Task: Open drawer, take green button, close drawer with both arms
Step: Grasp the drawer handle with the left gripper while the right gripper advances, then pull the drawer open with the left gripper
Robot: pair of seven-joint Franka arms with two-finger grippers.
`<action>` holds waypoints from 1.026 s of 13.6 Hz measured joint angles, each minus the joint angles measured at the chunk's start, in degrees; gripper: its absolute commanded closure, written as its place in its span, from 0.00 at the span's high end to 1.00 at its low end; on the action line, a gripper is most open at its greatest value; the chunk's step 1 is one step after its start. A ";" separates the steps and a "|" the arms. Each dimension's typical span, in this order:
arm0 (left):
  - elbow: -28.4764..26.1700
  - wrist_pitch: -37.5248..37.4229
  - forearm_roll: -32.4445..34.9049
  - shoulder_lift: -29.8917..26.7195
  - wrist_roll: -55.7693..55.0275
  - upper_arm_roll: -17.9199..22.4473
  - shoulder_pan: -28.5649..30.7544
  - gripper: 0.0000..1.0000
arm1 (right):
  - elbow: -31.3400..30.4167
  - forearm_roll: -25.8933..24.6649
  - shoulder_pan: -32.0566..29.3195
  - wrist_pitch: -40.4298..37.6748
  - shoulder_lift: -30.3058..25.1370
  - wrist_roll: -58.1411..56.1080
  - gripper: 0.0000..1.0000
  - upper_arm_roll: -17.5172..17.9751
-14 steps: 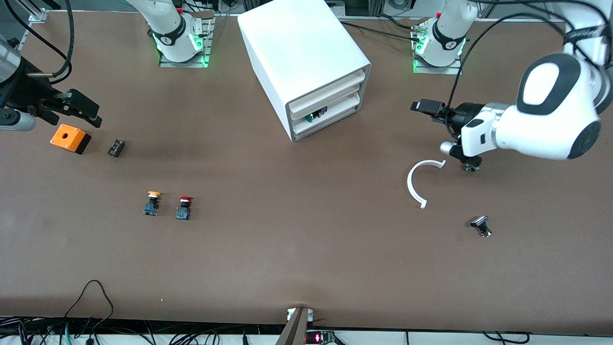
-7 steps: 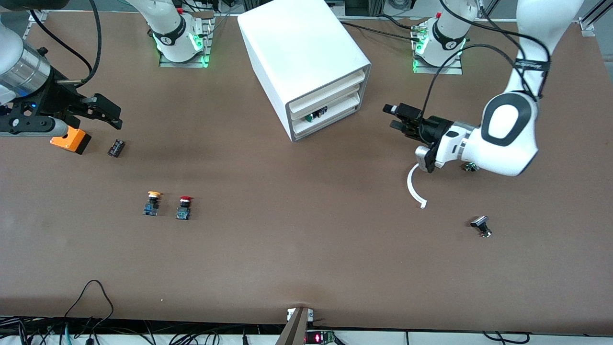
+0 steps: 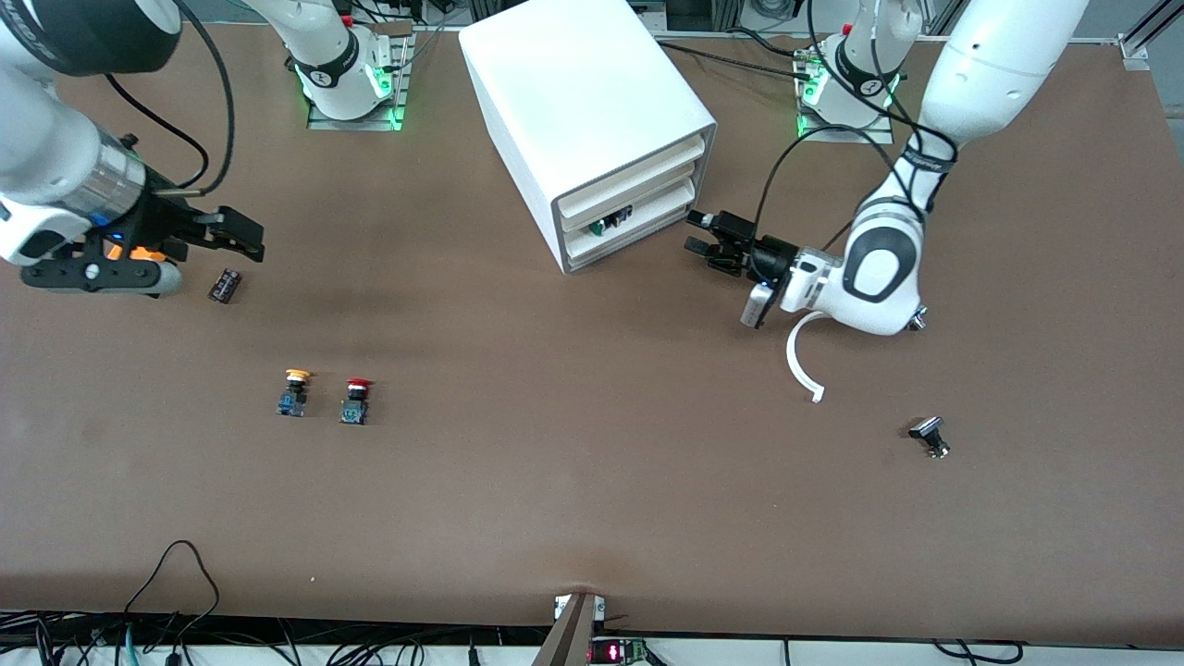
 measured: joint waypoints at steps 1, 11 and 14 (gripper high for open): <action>-0.07 0.93 -0.19 0.67 0.35 -0.29 -0.64 0.92 | -0.01 0.00 0.79 0.28 0.67 0.62 1.00 0.05; -0.42 3.18 -0.27 6.50 9.60 -0.44 -1.45 0.84 | 0.00 1.78 6.74 4.36 5.85 10.05 1.00 0.19; -0.46 3.62 -0.28 7.46 11.23 -0.47 -2.59 0.54 | 0.04 1.78 9.23 4.74 6.86 11.70 1.00 0.21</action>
